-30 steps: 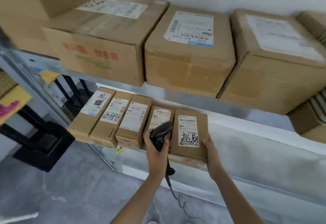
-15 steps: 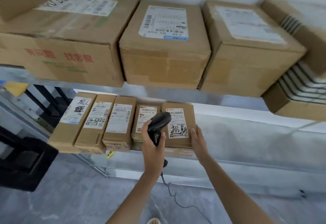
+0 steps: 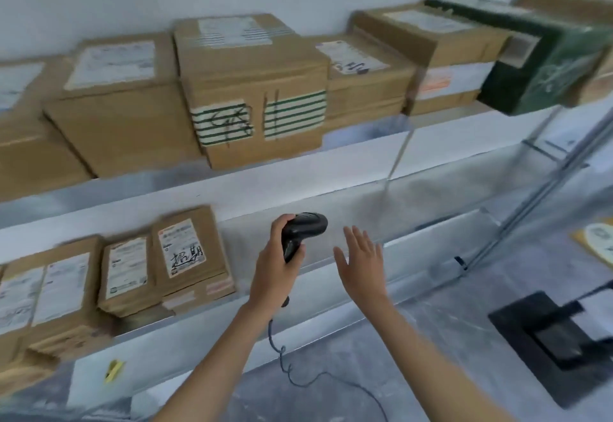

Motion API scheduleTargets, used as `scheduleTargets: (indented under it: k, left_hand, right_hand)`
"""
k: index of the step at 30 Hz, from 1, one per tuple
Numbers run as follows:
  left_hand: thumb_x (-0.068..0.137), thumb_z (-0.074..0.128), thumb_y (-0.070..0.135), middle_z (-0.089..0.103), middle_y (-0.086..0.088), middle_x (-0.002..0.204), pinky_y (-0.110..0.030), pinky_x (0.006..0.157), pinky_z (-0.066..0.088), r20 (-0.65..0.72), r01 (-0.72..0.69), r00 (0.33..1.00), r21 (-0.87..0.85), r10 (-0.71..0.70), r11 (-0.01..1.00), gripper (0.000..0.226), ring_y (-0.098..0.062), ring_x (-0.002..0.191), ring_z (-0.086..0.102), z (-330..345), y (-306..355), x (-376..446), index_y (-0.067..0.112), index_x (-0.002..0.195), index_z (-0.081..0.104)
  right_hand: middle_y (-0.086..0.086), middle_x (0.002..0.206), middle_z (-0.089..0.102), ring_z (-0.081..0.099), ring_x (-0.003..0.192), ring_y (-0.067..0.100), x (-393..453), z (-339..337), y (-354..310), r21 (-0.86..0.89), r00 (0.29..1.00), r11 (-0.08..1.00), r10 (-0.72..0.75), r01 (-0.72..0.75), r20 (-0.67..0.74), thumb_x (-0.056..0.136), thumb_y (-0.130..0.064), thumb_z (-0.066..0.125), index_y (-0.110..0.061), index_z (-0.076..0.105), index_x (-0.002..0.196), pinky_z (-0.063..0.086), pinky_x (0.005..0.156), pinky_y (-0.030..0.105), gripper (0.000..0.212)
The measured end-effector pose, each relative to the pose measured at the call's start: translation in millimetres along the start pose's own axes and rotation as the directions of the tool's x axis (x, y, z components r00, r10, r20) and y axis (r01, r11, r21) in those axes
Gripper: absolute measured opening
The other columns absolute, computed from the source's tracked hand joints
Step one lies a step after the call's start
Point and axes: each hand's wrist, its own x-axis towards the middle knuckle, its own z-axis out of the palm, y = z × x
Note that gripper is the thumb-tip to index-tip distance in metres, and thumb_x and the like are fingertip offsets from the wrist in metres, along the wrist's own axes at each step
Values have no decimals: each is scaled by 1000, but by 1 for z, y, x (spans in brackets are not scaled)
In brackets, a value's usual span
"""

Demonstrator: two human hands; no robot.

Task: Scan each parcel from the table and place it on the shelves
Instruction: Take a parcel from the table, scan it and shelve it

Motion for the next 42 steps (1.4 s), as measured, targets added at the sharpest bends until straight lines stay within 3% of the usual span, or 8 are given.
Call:
scheduleTargets:
  k: [4, 7, 14, 18, 24, 28, 32, 42]
  left_hand:
    - [100, 62, 16, 67, 4, 115, -27, 66, 51, 101, -70, 992, -21, 71, 997, 51, -10, 75, 61, 73, 52, 7, 43, 136, 37]
    - [100, 61, 16, 67, 5, 113, -32, 67, 55, 207, -119, 970, -44, 126, 992, 53, -14, 72, 61, 135, 92, 7, 47, 133, 36]
    - [98, 62, 18, 66, 5, 104, -24, 60, 44, 437, -251, 856, -114, 275, 961, 52, -11, 71, 60, 270, 172, -25, 52, 129, 37]
    - [97, 63, 16, 65, 9, 118, -26, 72, 47, 558, -301, 752, -182, 350, 936, 53, -17, 91, 66, 331, 201, -51, 51, 129, 38]
    - [98, 64, 18, 65, 2, 120, -27, 68, 48, 654, -320, 650, -226, 387, 920, 54, -26, 91, 68, 411, 229, -71, 53, 128, 36]
    - [99, 64, 18, 60, 7, 130, -28, 83, 52, 686, -328, 599, -259, 412, 908, 55, -18, 108, 63, 464, 250, -75, 53, 129, 35]
    - [100, 62, 18, 60, 0, 135, -46, 89, 57, 693, -319, 584, -284, 424, 904, 51, -29, 107, 67, 520, 272, -59, 42, 138, 37]
    - [99, 64, 20, 59, -1, 136, -47, 87, 59, 660, -262, 625, -326, 417, 908, 55, -37, 100, 69, 654, 322, -24, 50, 134, 34]
  right_hand:
    - [1, 169, 13, 8, 156, 23, -19, -52, 82, -43, 989, 991, 120, -124, -85, 110, -40, 29, -18, 15, 161, 1, 125, 43, 58]
    - [1, 170, 11, 9, 156, 24, -40, -89, 146, -63, 961, 967, 235, -246, -147, 110, -40, 28, -17, 14, 161, 4, 125, 44, 58]
    - [4, 169, 13, 11, 156, 26, -102, -163, 270, 13, 851, 885, 452, -466, -268, 108, -38, 34, -16, 13, 162, 6, 125, 46, 61]
    - [1, 170, 7, 6, 157, 25, -137, -188, 327, 91, 762, 806, 585, -586, -277, 108, -41, 35, -18, 9, 162, 1, 125, 44, 64]
    - [2, 170, 7, 7, 156, 26, -183, -200, 396, 161, 653, 698, 712, -698, -258, 108, -41, 35, -18, 9, 162, 5, 126, 46, 64]
    - [2, 169, 13, 11, 156, 25, -183, -208, 441, 152, 606, 658, 745, -738, -279, 108, -39, 37, -17, 12, 162, 8, 126, 46, 64]
    - [3, 169, 15, 14, 155, 25, -158, -228, 492, 126, 611, 664, 735, -737, -295, 107, -39, 38, -16, 15, 161, 11, 126, 46, 63]
    - [1, 170, 11, 10, 156, 25, -109, -276, 623, 201, 612, 656, 752, -727, -245, 107, -40, 41, -21, 13, 162, 8, 126, 47, 65]
